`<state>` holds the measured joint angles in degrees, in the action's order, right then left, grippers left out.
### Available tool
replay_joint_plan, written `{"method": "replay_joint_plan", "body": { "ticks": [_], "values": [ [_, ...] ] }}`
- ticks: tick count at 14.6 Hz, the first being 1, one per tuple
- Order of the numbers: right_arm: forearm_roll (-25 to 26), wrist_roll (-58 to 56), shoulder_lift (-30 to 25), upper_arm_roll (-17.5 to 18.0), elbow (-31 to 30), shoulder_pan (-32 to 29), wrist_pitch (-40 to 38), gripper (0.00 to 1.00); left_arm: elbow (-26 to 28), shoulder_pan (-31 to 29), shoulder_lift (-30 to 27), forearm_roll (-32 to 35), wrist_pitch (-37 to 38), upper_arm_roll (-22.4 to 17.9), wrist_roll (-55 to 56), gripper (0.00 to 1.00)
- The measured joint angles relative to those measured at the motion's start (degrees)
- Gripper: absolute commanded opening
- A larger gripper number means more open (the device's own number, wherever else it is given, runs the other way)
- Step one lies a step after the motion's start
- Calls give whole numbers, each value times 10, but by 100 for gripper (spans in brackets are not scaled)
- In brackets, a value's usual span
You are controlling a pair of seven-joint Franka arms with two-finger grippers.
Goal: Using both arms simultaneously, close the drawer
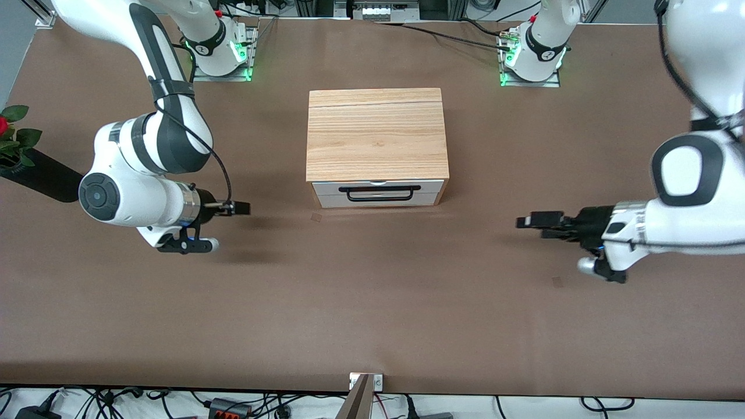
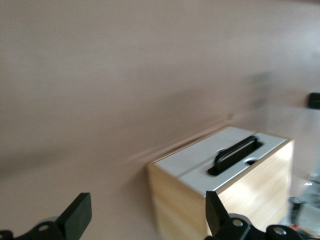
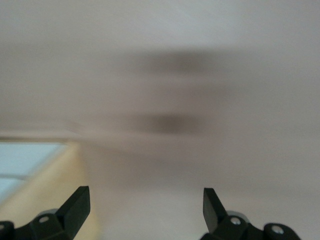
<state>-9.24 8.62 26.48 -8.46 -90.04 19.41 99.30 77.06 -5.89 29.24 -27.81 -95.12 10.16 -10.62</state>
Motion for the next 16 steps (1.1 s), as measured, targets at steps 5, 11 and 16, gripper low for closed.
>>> {"method": "replay_joint_plan", "body": {
  "ticks": [5, 11, 16],
  "values": [
    [89, -34, -41, -45, 9, -17, -100, 100, -44, -7, -26, 159, 51, -19, 37, 100],
    [89, -102, -72, -61, 17, -79, -116, 100, -38, -64, -111, 221, 86, -26, 44, 100],
    [89, -102, -66, -61, 22, -93, -220, 100, 50, -70, -198, 272, 85, -10, 46, 100]
  ]
}}
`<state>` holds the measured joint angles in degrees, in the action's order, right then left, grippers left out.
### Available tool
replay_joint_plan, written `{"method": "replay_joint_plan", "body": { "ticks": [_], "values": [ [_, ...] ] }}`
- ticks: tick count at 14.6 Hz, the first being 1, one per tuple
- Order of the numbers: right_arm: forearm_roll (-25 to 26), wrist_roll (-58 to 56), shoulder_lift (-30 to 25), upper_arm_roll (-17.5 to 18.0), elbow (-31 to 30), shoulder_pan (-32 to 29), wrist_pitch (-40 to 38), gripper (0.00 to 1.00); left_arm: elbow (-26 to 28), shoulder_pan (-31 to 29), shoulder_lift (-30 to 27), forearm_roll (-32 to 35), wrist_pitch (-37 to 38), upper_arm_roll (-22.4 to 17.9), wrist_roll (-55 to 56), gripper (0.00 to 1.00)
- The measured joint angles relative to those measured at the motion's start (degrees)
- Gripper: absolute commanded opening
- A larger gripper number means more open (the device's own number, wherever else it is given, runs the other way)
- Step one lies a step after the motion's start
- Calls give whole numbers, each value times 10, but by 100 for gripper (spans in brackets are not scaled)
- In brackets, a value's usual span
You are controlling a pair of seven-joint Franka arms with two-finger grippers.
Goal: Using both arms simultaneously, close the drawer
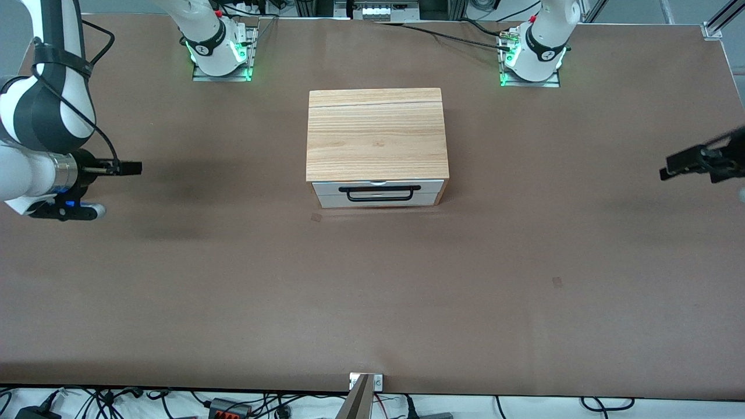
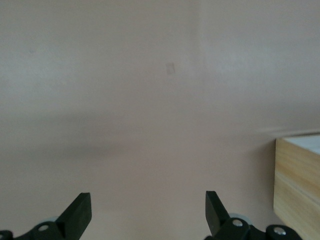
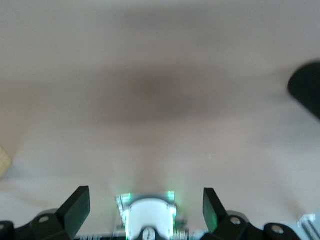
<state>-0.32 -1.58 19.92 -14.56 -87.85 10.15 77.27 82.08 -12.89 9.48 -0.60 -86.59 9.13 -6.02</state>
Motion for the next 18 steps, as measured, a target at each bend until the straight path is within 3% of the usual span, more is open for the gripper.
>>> {"method": "replay_joint_plan", "body": {
  "ticks": [4, 8, 13, 18],
  "values": [
    [0, -1, 18, 8, -9, -20, -15, 100, 79, 2, -72, 2, -11, 38, 27, 100],
    [0, -2, -4, 104, -17, -109, 64, 100, 153, -6, -121, 4, -41, 43, 36, 100],
    [0, -2, -140, 116, -164, -117, 293, 100, 197, -15, -149, 4, -66, 41, 36, 100],
    [0, -2, -259, 124, -213, -114, 320, 100, 201, -15, -150, 4, -68, 42, 36, 100]
  ]
}}
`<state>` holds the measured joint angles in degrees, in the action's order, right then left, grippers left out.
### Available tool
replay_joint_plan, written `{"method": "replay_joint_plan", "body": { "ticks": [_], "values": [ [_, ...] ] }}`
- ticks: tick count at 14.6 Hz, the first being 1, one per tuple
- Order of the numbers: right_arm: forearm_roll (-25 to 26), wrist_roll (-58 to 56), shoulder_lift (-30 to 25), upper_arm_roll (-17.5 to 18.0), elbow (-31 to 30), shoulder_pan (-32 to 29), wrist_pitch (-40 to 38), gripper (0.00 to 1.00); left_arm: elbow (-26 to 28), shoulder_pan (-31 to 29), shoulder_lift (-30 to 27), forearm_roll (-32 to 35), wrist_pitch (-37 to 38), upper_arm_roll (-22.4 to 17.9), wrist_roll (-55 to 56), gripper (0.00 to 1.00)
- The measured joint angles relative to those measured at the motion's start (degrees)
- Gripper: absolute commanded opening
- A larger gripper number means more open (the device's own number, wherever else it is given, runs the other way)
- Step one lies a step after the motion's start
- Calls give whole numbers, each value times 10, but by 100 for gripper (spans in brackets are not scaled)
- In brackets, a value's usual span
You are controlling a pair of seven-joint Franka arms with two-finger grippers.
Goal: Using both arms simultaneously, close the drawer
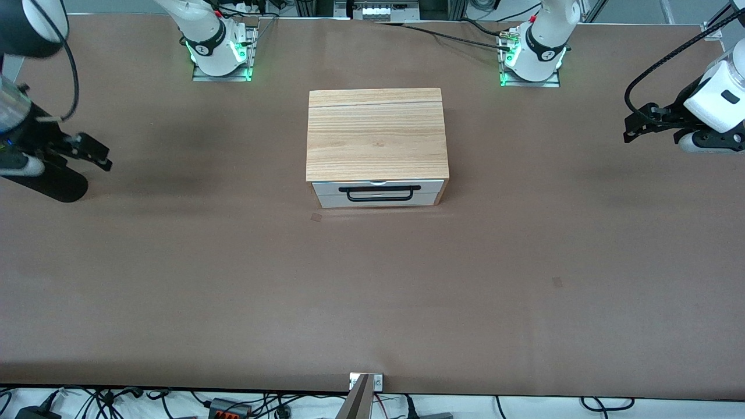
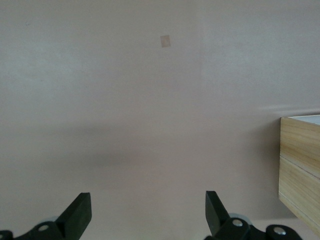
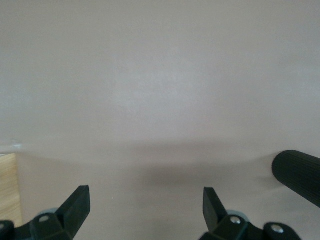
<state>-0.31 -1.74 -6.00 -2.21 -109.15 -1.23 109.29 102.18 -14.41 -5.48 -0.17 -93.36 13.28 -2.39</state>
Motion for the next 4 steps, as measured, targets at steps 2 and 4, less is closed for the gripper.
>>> {"method": "replay_joint_plan", "body": {
  "ticks": [2, 4],
  "values": [
    [0, 1, -26, 2, 9, 6, -58, 100, 0, 0, 0, 0, 0, 0, 0, 100],
    [0, 1, -26, 2, 33, 8, -113, 100, 1, 0, 0, 0, 0, 0, 0, 100]
  ]
}}
